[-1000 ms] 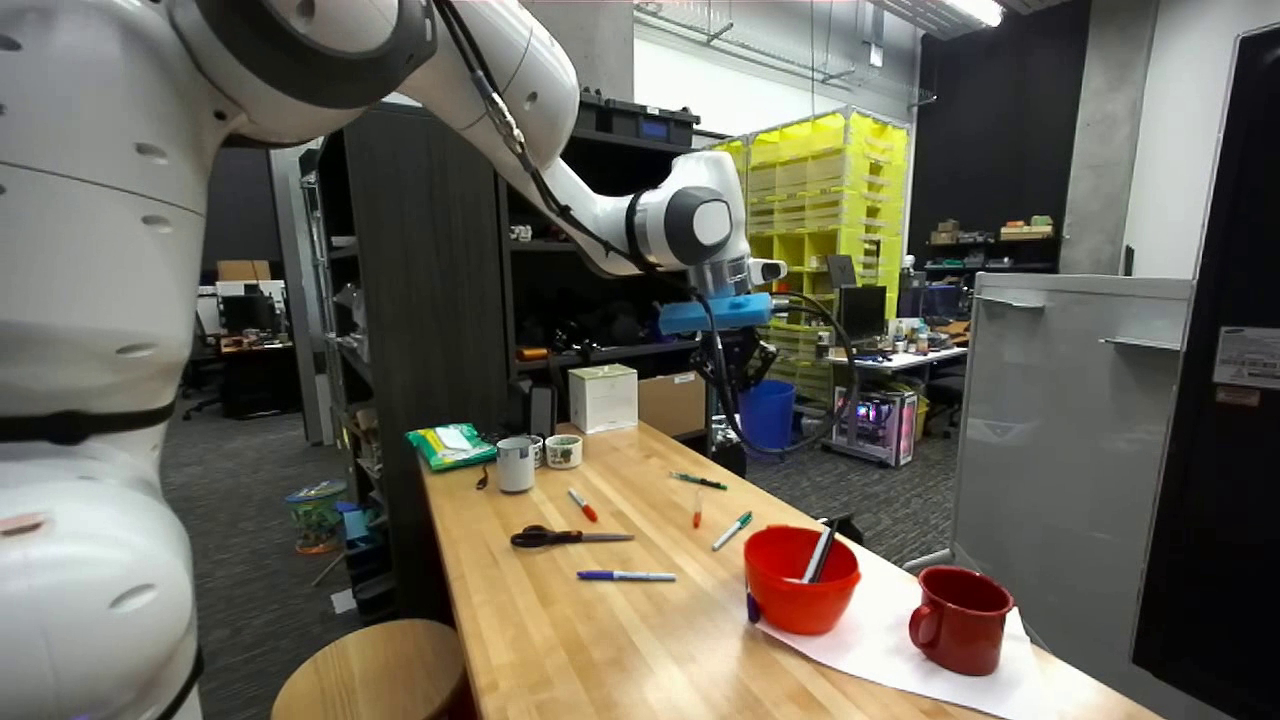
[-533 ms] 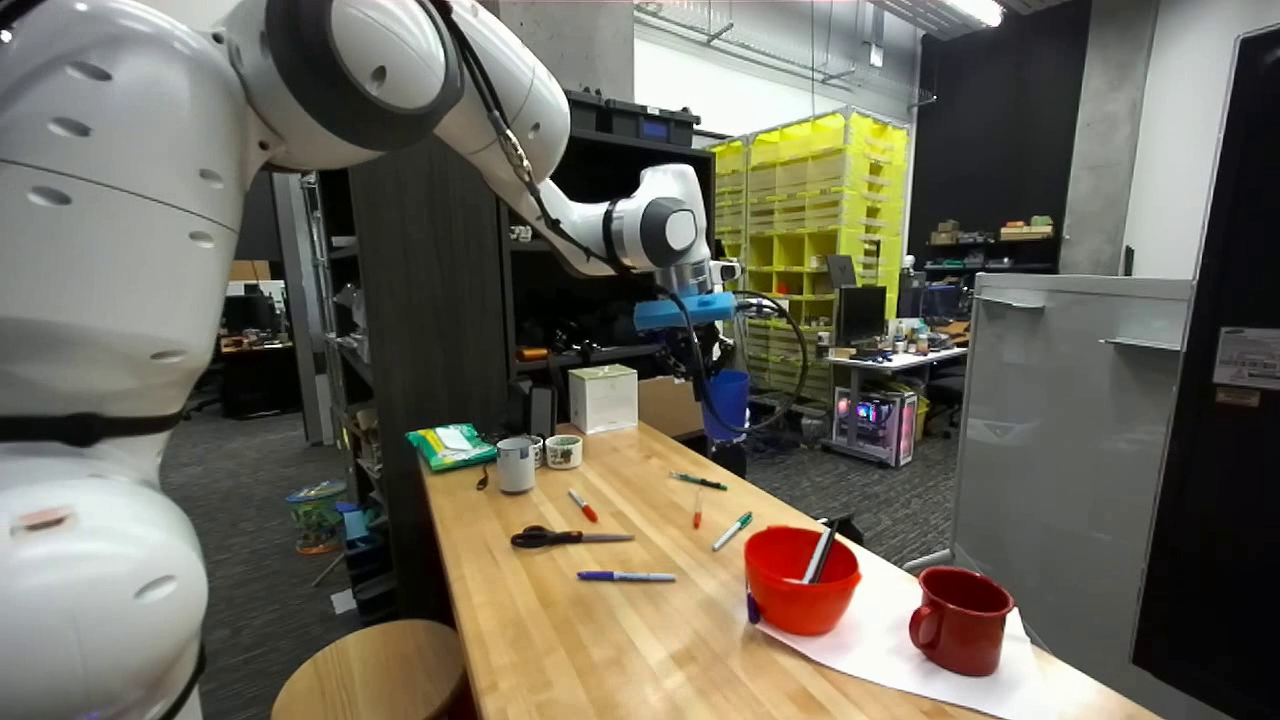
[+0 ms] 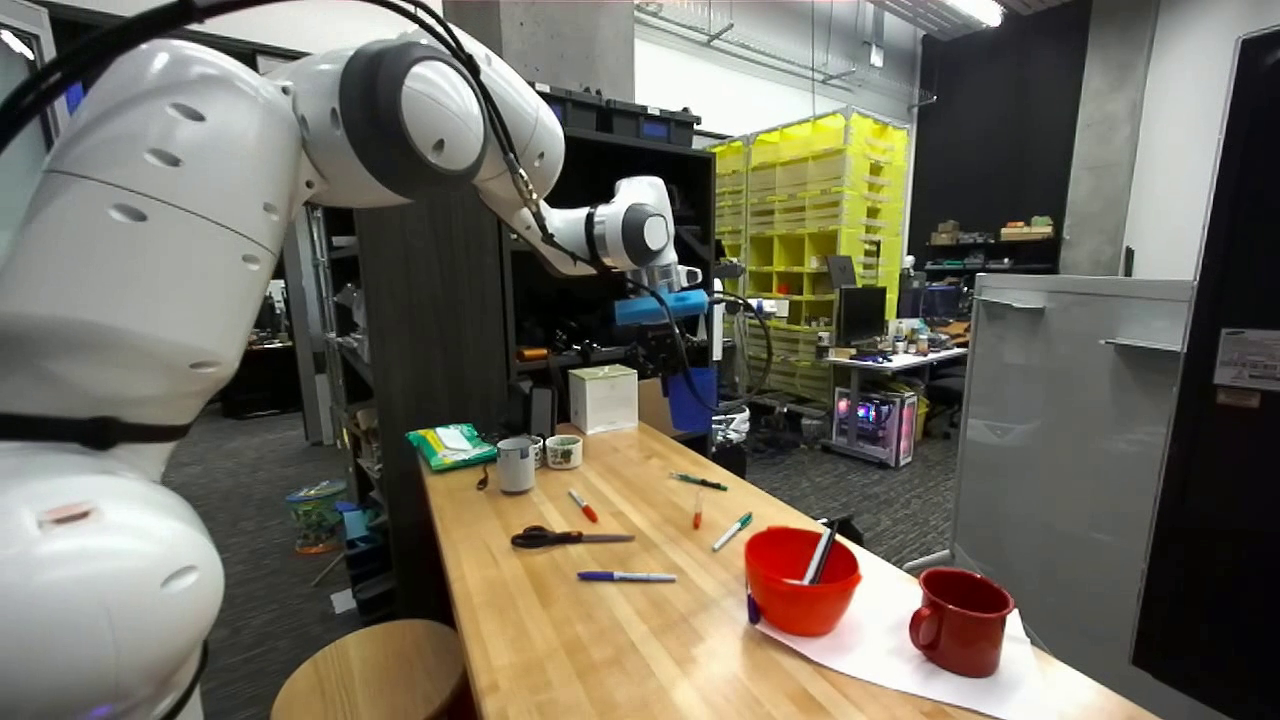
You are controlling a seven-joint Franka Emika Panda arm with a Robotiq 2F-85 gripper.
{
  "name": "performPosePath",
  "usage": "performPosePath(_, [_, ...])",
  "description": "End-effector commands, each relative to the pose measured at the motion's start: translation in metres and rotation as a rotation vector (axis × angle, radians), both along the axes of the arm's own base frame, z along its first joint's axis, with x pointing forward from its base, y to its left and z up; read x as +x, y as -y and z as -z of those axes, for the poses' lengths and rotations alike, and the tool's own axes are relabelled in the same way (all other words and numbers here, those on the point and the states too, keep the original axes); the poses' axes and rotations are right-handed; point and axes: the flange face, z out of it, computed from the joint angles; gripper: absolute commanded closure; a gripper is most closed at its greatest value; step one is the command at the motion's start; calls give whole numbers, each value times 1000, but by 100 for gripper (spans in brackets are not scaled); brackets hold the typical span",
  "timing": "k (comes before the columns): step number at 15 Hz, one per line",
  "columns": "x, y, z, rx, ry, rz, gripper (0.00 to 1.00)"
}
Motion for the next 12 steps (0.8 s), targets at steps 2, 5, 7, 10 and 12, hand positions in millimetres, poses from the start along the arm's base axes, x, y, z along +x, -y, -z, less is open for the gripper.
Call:
performPosePath(2, [8,-20,0,-15,-11,-45,95])
performPosePath(5, [15,-36,3,-22,-15,-74,95])
performPosePath(7, [17,-35,3,-23,-17,-78,95])
performPosePath(10, [18,-32,2,-24,-16,-76,95])
performPosePath(12, [18,-32,2,-24,-16,-77,95])
